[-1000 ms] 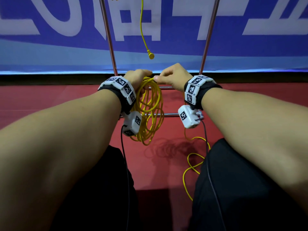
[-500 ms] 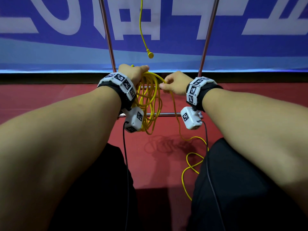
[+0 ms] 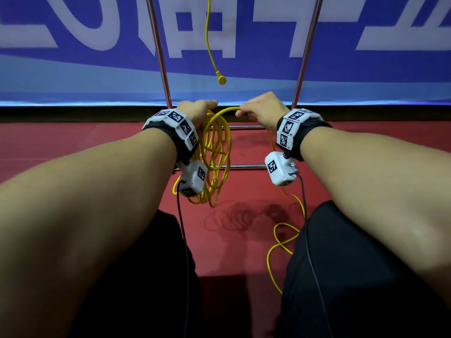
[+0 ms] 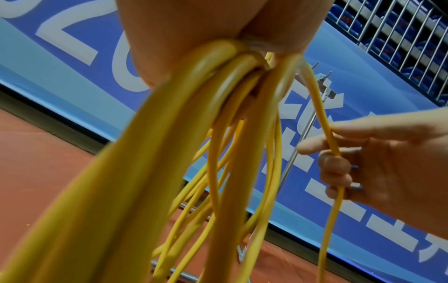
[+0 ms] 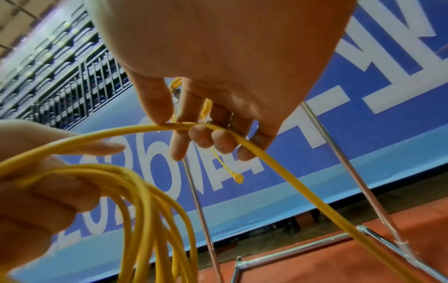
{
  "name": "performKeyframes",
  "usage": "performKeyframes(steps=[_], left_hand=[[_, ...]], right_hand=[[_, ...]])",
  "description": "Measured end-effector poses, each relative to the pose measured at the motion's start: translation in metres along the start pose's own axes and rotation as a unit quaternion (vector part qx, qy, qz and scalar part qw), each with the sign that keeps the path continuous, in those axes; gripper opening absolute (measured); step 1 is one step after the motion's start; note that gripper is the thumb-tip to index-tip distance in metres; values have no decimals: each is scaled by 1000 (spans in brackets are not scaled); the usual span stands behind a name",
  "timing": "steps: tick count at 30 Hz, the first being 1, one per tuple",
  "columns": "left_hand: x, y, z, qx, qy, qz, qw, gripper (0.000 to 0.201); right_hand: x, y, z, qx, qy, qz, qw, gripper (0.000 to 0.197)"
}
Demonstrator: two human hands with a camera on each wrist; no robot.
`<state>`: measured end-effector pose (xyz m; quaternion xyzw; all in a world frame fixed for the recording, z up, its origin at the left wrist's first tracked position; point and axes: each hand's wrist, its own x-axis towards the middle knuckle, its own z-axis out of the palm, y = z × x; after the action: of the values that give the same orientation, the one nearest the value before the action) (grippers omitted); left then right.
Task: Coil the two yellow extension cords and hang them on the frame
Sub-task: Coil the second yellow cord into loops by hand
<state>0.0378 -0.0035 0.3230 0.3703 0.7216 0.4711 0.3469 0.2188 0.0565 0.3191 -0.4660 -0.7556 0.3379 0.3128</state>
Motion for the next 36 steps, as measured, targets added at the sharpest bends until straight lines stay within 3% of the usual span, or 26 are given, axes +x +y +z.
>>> performKeyframes(steps=[4,9,13,18,22,29,33,36], left_hand=[[-6,2,5,20,-16,6,1000,65],[-9,2,13,-4,-34,29,999,53],[-9,3,15,-4,-21,43,999,51],[-9,6,16,0,2,52,999,46],[-8,8,9,-7,31,44,999,55],[-4,8,-2,-33,54,43,997,43],[-3,5,-2,-29,31,35,998,41],[-3,2,-5,-15,4,18,1000,42]], right_hand=[[-1,-6,12,-28,-20,-52,998,22],[-1,-21,26,-50,-25,-83,995,21],[-3,-20,25,-33,-16,-79,996,24],[-5,-13,20,64,-43,-58,995,28],[-6,0,11,18,-91,-53,994,30],[-2,18,5,-26,-125,10,992,48],[1,13,2,21,-47,21,998,44],[3,10,-7,-12,11,-3,1000,31]])
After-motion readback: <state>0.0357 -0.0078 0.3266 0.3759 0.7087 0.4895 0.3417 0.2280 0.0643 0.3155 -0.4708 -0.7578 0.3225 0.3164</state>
